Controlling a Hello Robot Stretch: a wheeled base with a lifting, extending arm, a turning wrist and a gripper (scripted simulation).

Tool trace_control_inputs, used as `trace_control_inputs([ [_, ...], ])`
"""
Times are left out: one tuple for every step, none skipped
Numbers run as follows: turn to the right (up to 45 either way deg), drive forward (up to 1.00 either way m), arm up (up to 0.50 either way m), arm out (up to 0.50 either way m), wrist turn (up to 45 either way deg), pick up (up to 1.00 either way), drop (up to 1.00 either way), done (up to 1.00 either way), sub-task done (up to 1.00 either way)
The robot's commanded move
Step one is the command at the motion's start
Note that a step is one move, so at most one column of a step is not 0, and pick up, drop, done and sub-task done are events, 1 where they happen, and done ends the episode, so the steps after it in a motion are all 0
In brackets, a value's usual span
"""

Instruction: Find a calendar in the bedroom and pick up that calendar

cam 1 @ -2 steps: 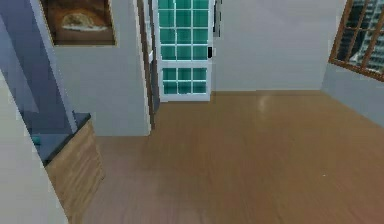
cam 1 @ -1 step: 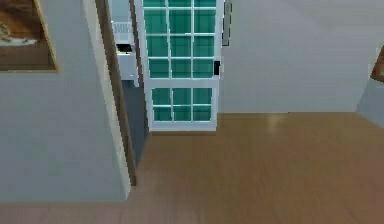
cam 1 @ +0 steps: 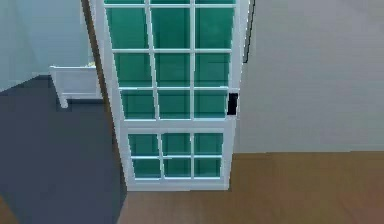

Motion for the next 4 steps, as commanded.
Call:
trace_control_inputs([
  [0.0,0.60,0.00,0.00,0.0,0.00,0.00,0.00,0.00],
  [-45.0,0.00,0.00,0.00,0.0,0.00,0.00,0.00,0.00],
  [-27.0,0.00,0.00,0.00,0.0,0.00,0.00,0.00,0.00],
  [0.0,0.80,0.00,0.00,0.0,0.00,0.00,0.00,0.00],
])
